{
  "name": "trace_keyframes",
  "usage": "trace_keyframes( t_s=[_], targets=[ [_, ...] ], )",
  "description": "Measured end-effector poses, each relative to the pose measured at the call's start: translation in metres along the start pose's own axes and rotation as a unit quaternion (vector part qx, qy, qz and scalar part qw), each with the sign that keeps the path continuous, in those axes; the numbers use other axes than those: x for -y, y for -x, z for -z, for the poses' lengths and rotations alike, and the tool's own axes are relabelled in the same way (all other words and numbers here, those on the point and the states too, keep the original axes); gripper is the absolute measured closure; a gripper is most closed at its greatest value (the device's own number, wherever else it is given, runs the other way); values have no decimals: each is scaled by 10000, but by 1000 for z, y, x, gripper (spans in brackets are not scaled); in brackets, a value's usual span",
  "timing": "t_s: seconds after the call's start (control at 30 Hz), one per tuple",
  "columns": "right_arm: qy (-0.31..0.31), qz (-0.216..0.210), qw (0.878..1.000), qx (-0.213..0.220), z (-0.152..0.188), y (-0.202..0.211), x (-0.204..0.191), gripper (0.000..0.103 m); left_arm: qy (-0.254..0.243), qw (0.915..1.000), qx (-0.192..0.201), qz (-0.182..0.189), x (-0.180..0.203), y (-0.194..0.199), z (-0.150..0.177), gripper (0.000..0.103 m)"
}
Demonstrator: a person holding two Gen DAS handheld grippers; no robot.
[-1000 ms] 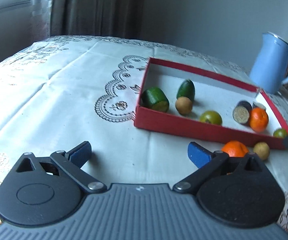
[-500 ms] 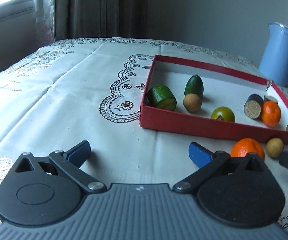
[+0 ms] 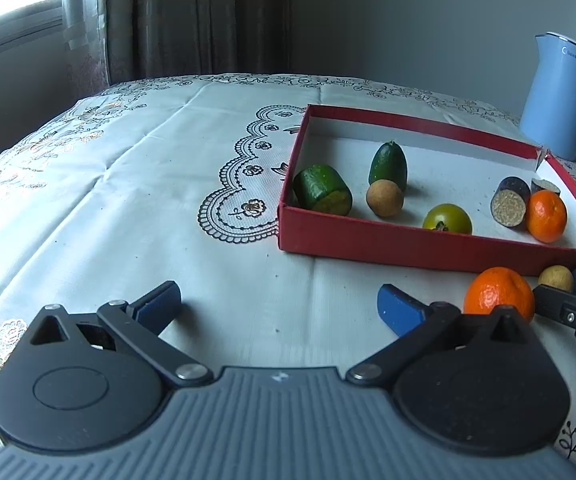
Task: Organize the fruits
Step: 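Move the right gripper down to the other brown round fruit, then close the right gripper on the brown fruit and lift it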
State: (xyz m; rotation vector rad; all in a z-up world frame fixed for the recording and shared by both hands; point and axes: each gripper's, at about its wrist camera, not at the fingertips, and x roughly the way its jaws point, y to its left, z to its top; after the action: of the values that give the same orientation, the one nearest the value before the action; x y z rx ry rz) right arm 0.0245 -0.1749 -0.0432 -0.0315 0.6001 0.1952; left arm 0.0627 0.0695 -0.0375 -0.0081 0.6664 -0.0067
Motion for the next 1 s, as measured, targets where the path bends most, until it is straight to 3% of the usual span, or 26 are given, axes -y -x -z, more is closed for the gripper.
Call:
trace_keyframes(
  t_s=[0.07, 0.2, 0.37, 1.0],
  targets=[
    [33, 19, 10000, -51, 0, -2, -1, 55, 0, 10000, 0, 0, 0, 0, 0, 0],
    [175, 147, 9997, -97, -1, -5, -7, 56, 0, 10000, 1, 0, 0, 0, 0, 0],
    [131, 270, 9995, -75, 0, -3, -5, 71, 0, 10000, 1, -1, 0, 0, 0, 0],
    [-67, 198, 9995, 256, 8, 22, 5, 71, 3, 10000, 3, 0, 0, 0, 0, 0]
  ],
)
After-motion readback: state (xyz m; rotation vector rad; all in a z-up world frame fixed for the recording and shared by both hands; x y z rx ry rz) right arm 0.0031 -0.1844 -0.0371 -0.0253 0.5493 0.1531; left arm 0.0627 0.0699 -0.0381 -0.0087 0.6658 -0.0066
